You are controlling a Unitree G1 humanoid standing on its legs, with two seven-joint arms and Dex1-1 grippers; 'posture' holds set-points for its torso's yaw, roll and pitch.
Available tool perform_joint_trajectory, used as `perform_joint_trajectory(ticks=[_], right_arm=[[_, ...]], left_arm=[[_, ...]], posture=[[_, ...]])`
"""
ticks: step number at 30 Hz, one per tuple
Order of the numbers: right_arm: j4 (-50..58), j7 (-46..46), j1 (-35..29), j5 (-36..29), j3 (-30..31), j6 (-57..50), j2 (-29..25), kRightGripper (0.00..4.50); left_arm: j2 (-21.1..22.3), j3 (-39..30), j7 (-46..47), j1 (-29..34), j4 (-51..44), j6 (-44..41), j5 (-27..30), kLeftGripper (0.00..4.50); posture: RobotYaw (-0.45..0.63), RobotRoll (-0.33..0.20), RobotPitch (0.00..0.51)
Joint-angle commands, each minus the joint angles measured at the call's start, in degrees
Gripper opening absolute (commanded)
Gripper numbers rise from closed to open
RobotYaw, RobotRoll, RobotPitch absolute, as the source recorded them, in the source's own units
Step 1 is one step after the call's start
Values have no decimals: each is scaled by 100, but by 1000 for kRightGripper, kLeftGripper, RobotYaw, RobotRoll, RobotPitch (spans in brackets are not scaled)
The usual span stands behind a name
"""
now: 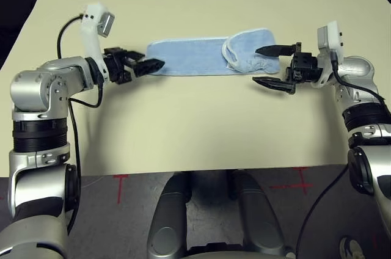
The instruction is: Fold the towel and set it aside.
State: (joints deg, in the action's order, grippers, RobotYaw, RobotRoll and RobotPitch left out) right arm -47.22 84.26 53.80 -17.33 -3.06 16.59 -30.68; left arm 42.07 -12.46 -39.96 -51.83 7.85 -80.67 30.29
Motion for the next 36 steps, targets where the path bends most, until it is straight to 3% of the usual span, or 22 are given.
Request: perform_joint_trajectory(ticks=[1,6,12,16,22,27,36], right_arm=[[64,-3,-56,2,-24,-64,-18,4469],[90,-25,-62,2,-17,-96,5,4469],[87,-28,-28,6,-15,-120,6,4469],[100,-35,-19,13,-12,-122,-5,4469],[170,-53,-25,4,-4,-152,3,4469],[207,-54,-45,12,2,-164,-10,4469],[325,-60,-120,41,18,-225,-75,4469]], left_arm=[[-147,-553,329,-266,255,-956,82,4500],[-391,-1054,856,-514,854,-1183,378,4500],[-282,-902,1497,-393,1196,-1183,1228,4500],[-450,-974,2001,-351,1307,-1183,1489,4500],[-338,-733,2397,-338,1477,-1183,1797,4500],[-520,-1065,2674,-507,1647,-1183,1761,4500],[-1055,-1882,3058,-741,1616,-1152,1181,4500]], posture=[[55,0,332],[56,0,335],[54,0,338],[50,0,340],[44,0,340],[42,0,340],[36,0,338]])
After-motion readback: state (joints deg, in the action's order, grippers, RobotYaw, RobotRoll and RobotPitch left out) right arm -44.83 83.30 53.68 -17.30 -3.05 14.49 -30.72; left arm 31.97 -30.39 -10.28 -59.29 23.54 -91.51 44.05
